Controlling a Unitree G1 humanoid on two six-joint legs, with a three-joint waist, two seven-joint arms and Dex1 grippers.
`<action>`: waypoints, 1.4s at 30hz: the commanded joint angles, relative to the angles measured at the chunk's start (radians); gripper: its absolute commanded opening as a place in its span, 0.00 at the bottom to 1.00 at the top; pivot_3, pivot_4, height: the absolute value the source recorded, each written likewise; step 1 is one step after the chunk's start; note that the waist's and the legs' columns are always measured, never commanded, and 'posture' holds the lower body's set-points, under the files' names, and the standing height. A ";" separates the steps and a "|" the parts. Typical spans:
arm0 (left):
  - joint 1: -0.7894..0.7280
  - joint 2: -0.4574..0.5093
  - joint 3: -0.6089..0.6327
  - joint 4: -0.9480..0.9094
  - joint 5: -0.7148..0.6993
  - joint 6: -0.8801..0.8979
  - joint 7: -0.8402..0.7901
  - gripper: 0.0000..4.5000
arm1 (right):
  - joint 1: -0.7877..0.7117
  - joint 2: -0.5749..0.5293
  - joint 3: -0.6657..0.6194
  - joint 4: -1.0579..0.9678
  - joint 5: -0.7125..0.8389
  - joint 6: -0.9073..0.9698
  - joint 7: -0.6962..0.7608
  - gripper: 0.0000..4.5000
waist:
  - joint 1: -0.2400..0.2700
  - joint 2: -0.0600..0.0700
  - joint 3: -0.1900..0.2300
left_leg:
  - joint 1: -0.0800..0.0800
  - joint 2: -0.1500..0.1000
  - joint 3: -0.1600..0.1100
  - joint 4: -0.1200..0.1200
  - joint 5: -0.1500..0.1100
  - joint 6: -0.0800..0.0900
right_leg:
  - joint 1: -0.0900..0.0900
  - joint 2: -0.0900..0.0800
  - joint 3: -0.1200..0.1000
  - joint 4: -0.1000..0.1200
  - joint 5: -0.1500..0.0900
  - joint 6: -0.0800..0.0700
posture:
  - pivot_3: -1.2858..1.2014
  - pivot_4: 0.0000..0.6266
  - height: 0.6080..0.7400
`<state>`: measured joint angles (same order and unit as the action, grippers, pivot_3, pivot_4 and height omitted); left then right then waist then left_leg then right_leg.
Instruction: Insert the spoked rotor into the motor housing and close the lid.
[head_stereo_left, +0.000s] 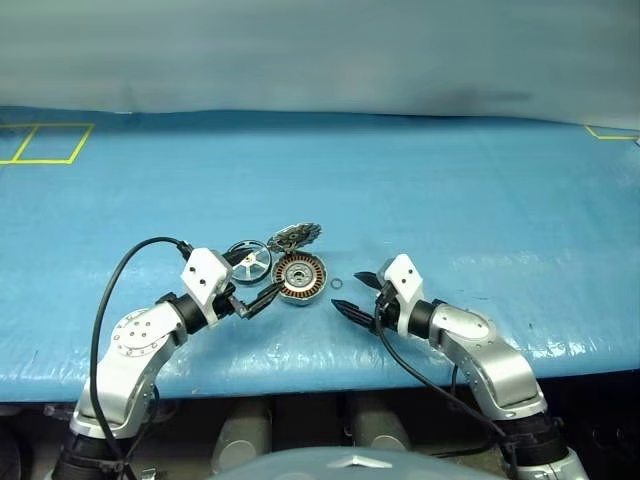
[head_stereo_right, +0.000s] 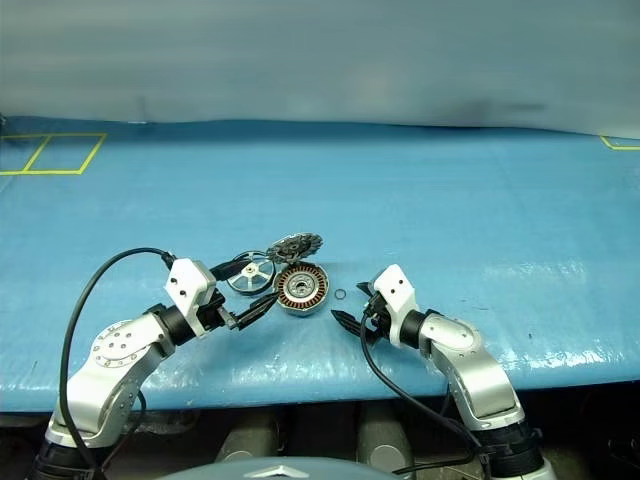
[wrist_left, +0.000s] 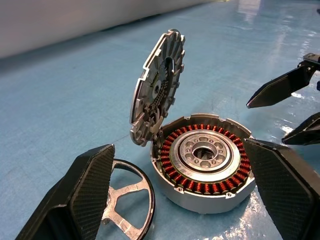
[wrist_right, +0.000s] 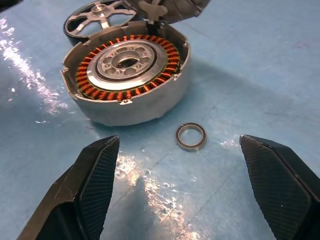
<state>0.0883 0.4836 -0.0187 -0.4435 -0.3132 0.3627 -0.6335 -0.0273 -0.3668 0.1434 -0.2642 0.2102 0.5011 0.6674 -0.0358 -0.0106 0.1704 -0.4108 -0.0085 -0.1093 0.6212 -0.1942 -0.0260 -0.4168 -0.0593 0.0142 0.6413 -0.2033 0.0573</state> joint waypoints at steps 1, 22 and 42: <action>0.002 0.006 0.018 -0.042 -0.001 -0.008 0.012 1.00 | -0.030 0.020 0.000 0.029 -0.018 -0.050 -0.040 0.90 | 0.001 0.000 0.000 | 0.000 0.000 0.000 0.000 0.000 0.000 | 0.000 0.000 0.000 0.000 0.000 0.000 | 0.52 0.24 1.00; -0.002 -0.006 -0.003 -0.025 0.006 -0.014 0.044 1.00 | -0.123 0.007 0.093 0.030 -0.036 0.119 -0.069 0.90 | 0.000 0.000 0.000 | 0.000 0.000 0.000 0.001 0.000 0.000 | 0.001 0.000 0.000 0.000 0.000 0.000 | 0.52 0.24 1.00; 0.037 -0.013 0.007 -0.044 0.004 -0.024 0.069 1.00 | -0.169 -0.029 0.108 0.050 -0.050 0.219 -0.061 0.15 | 0.001 0.000 0.000 | 0.001 0.000 0.000 0.001 0.000 0.000 | 0.001 0.000 0.000 0.000 0.000 0.000 | 0.52 0.24 1.00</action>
<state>0.1246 0.4733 -0.0224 -0.4436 -0.3123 0.3608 -0.5675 -0.2114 -0.3917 0.2637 -0.2060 0.1484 0.7088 0.6072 -0.0352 -0.0107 0.1705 -0.4102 -0.0086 -0.1095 0.6222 -0.1941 -0.0260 -0.4158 -0.0592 0.0141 0.6417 -0.2033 0.0574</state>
